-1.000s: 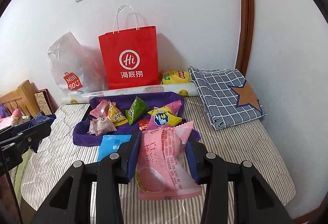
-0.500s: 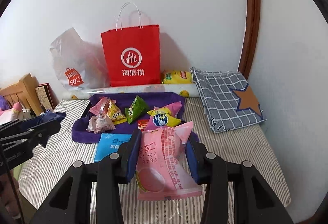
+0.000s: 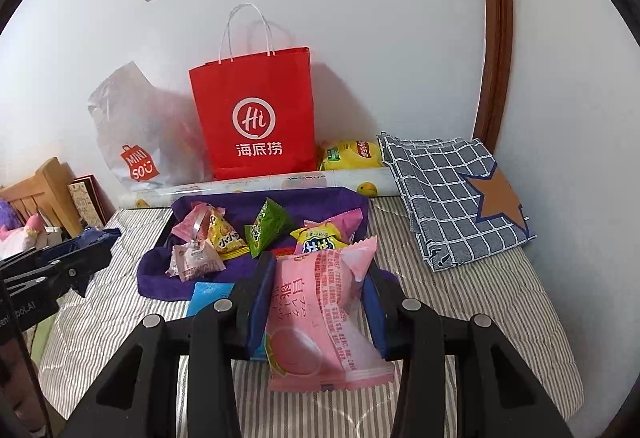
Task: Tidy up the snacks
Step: 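Carry blue packet with left tool while right tool carries pink packet to towel, then lower and release blue packet on towel with left tool while right tool releases pink packet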
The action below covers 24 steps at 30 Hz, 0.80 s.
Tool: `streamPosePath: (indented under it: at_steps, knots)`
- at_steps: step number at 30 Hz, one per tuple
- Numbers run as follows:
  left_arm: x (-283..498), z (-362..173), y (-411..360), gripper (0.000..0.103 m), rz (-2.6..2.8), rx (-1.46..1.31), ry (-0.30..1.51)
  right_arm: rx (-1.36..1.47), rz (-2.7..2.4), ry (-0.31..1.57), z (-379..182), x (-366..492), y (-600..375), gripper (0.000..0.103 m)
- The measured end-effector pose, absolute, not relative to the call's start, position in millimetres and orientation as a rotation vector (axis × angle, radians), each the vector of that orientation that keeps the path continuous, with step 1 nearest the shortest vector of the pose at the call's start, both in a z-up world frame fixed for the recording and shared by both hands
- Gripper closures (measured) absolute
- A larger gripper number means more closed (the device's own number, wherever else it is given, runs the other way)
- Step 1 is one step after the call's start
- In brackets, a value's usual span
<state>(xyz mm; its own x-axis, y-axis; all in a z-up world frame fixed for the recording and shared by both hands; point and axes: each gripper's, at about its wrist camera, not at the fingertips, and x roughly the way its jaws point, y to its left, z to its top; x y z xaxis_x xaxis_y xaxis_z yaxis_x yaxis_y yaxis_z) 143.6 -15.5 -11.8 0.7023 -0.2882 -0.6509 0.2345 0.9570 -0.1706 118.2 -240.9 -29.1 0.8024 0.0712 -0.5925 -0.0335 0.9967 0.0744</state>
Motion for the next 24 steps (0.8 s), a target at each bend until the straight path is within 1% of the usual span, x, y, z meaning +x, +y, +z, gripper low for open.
streamPosePath:
  at_steps: [24]
  knots:
    - [213,-19,-7,0.061,-0.254,-0.077,0.753,0.045,0.075,0.660,-41,187,-229,0.063]
